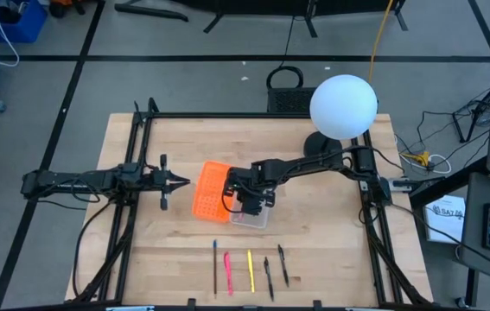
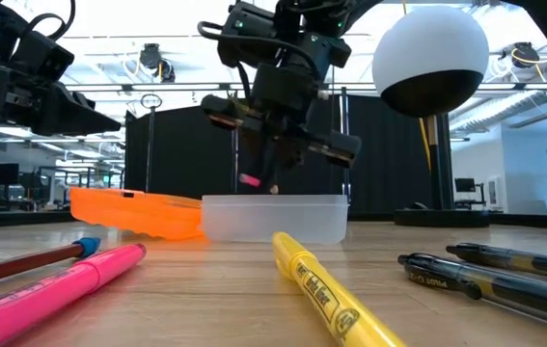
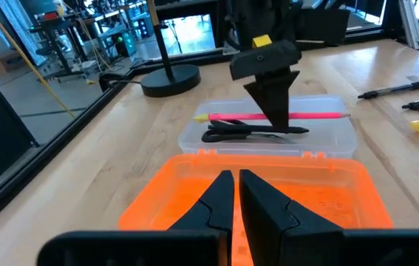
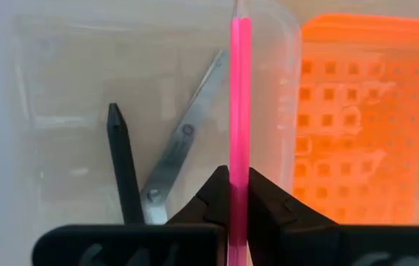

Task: Pick & place school supplies into a supply box
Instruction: Put the pink pencil into the supply box

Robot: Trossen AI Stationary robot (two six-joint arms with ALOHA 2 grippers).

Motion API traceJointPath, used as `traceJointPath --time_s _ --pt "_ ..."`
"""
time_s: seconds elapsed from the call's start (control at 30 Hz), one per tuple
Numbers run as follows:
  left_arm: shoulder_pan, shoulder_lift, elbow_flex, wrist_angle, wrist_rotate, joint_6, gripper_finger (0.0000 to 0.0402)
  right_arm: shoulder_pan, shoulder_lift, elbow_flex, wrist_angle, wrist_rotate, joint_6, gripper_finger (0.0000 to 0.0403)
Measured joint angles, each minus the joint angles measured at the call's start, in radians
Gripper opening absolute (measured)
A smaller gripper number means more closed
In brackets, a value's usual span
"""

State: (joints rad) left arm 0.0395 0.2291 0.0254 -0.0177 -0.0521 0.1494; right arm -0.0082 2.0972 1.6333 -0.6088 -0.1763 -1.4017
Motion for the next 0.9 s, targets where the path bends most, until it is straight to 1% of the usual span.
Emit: traceJointPath --time_s 0.2,0.8,0.9 --pt "0.0 0.0 0.0 -0.001 0.0 -0.003 0.0031 -0.002 0.001 -0.052 0.067 -0.012 0.002 0.0012" --pt "0.0 0.0 0.0 -0.001 0.0 -0.002 0.0031 -0.018 0.001 -0.161 0.194 -0.011 0.022 0.0012" --pt "0.0 0.0 0.0 -0.001 0.0 -0.002 0.0031 -0.018 0.001 -0.162 0.202 -0.01 0.021 0.0027"
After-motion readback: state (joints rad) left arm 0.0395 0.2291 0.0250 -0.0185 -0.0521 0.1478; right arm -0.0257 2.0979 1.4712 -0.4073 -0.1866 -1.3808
